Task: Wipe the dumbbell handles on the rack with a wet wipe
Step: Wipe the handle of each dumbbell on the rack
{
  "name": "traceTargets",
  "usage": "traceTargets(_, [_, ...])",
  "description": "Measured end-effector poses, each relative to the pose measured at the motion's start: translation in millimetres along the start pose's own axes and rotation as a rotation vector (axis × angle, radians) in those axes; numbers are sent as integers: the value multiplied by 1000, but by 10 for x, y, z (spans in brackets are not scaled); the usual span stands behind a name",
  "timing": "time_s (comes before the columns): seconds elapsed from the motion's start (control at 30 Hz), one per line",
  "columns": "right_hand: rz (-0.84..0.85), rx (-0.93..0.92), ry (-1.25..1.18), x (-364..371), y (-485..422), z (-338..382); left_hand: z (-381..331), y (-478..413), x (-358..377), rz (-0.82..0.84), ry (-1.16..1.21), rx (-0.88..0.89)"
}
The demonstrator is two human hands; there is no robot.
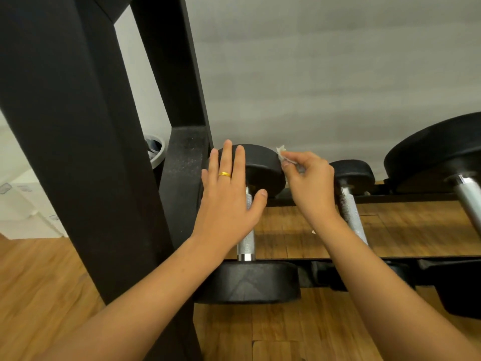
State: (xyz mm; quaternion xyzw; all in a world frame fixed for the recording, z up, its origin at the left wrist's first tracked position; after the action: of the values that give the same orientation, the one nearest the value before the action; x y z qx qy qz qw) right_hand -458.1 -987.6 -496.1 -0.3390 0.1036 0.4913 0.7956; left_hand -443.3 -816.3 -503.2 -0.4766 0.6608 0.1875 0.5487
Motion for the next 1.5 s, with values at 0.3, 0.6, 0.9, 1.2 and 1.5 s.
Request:
traceTargets(0.3, [168, -162, 177, -88, 53, 168, 11, -8, 6, 10, -28, 1])
traceTargets(0.6, [167, -303, 201, -56, 92, 294, -7, 18, 3, 32, 11, 11])
traceTargets(0.9, [180, -355, 176, -26, -35, 362, 17, 15, 17, 37, -2, 9])
traceTargets(1.2, [375, -128, -179, -55, 88, 175, -190, -9, -166, 0, -111, 242])
traceTargets(1.5, [690, -216, 157, -331, 67, 21, -253, -99, -244, 12, -317, 250])
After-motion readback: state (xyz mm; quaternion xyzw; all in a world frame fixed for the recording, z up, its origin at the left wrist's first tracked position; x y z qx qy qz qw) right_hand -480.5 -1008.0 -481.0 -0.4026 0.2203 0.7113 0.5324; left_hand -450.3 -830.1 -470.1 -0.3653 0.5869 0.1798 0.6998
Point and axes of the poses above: each hand's wrist, its own y-axis away from the middle knuckle, its own x-axis out of the palm, z = x × y, the point moved 6 cm from there along -y, towards the middle knuckle, and after that the axes turned 12 degrees about z, right-handed, at the moved point
